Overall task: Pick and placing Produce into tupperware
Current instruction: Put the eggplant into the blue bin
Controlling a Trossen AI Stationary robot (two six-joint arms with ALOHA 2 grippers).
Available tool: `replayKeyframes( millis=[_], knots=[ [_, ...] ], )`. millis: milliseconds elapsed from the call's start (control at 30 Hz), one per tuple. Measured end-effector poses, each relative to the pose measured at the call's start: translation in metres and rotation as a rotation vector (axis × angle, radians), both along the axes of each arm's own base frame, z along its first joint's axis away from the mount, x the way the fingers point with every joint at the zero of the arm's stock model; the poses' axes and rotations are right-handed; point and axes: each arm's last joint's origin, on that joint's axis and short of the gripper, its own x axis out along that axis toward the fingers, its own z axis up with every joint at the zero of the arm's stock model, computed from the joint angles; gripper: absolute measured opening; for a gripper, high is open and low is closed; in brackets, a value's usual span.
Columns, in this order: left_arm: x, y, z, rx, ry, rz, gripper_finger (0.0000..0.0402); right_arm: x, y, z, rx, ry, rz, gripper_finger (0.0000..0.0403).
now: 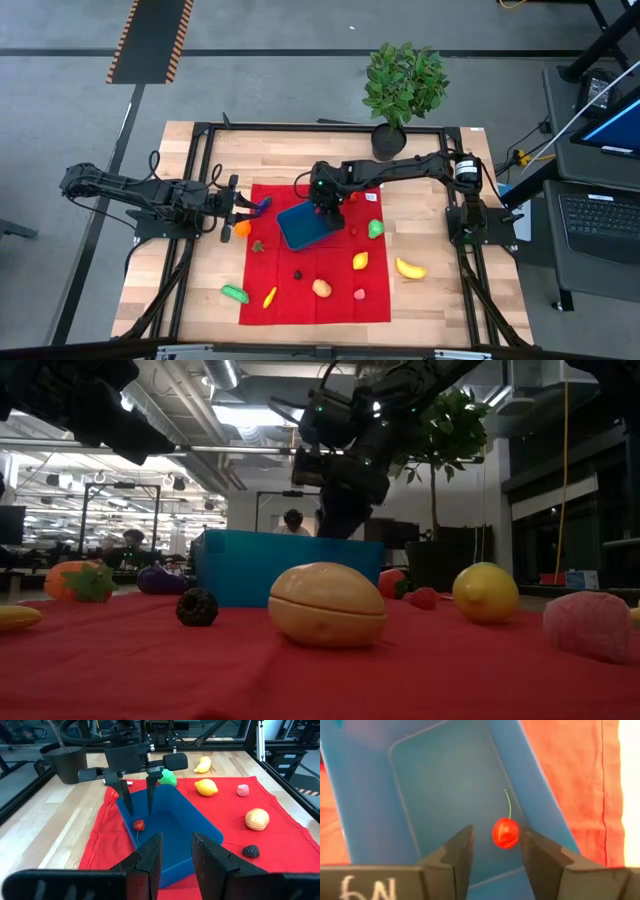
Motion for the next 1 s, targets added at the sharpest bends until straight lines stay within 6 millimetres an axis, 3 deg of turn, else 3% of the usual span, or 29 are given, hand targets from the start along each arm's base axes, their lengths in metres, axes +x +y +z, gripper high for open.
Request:
replayKeyframes(
  millis=[267, 567, 667, 1000],
  knots=[
    [0.000, 0.000, 0.000, 0.006, 0.000, -0.003, 0.0096, -0.001, 0.000, 0.006, 0.010, -0.009, -0.016, 0.0148],
    [0.001, 0.000, 0.003, 0.031, -0.029, -0.011, 0.0096, -0.015, 0.002, 0.057, -0.028, -0.126, -0.028, 0.0148],
    [0.001, 0.000, 0.003, 0.025, -0.030, -0.010, 0.0096, -0.021, 0.005, 0.064, -0.057, -0.177, -0.031, 0.0148],
    [0.001, 0.000, 0.003, 0.024, -0.029, -0.009, 0.0096, -0.062, 0.012, 0.049, -0.078, -0.337, -0.073, 0.0148]
  ],
)
